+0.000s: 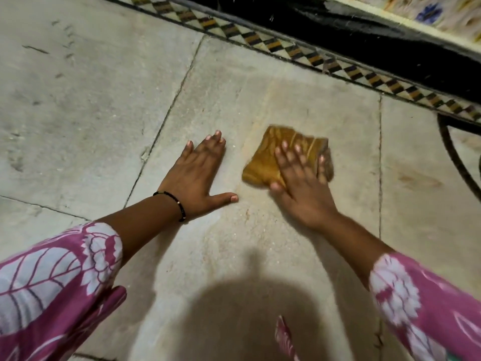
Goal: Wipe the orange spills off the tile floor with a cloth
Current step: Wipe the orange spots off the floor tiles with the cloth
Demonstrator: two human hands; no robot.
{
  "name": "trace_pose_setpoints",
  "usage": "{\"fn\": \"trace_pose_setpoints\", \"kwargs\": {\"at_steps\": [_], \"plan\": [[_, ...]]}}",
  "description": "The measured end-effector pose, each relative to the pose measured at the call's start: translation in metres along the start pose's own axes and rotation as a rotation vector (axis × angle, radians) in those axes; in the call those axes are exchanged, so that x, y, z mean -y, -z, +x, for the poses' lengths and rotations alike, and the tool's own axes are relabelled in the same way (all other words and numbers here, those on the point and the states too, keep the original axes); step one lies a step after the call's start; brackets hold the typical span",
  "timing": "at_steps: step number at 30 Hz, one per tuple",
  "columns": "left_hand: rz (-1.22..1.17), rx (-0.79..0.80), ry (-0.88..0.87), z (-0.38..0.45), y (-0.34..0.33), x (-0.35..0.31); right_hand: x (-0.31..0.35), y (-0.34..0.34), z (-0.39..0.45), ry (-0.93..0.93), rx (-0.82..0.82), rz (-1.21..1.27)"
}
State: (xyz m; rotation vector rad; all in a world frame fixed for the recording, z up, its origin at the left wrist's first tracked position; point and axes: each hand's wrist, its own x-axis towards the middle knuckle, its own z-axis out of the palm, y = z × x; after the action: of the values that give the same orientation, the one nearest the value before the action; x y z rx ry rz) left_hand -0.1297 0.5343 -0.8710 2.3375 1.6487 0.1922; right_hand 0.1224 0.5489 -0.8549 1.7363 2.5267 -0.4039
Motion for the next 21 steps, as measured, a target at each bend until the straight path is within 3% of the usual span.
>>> {"fn": "trace_pose_setpoints", "kwargs": {"at_steps": [4, 7, 10, 14, 18, 21], "plan": [[0.018, 0.029, -0.014, -0.002, -0.001, -0.003, -0.023, -0.009, -0.103, 0.025, 0.092, -0.043], [0.041, 0.030, -0.005, -0.002, -0.003, -0.003, -0.049, -0.002, -0.146, -0.150, 0.088, 0.005], [0.046, 0.009, -0.013, -0.001, -0.004, -0.007, -0.045, -0.001, -0.127, -0.412, -0.007, 0.032], [0.051, 0.003, -0.035, -0.002, -0.011, -0.013, -0.016, -0.006, -0.030, -0.782, -0.191, 0.052], [0.077, 0.006, 0.002, 0.003, -0.012, -0.012, 0.014, -0.002, 0.025, -0.493, -0.125, 0.014], [0.089, 0.018, 0.008, 0.002, -0.011, -0.012, 0.020, -0.010, -0.001, -0.200, -0.165, -0.048]]}}
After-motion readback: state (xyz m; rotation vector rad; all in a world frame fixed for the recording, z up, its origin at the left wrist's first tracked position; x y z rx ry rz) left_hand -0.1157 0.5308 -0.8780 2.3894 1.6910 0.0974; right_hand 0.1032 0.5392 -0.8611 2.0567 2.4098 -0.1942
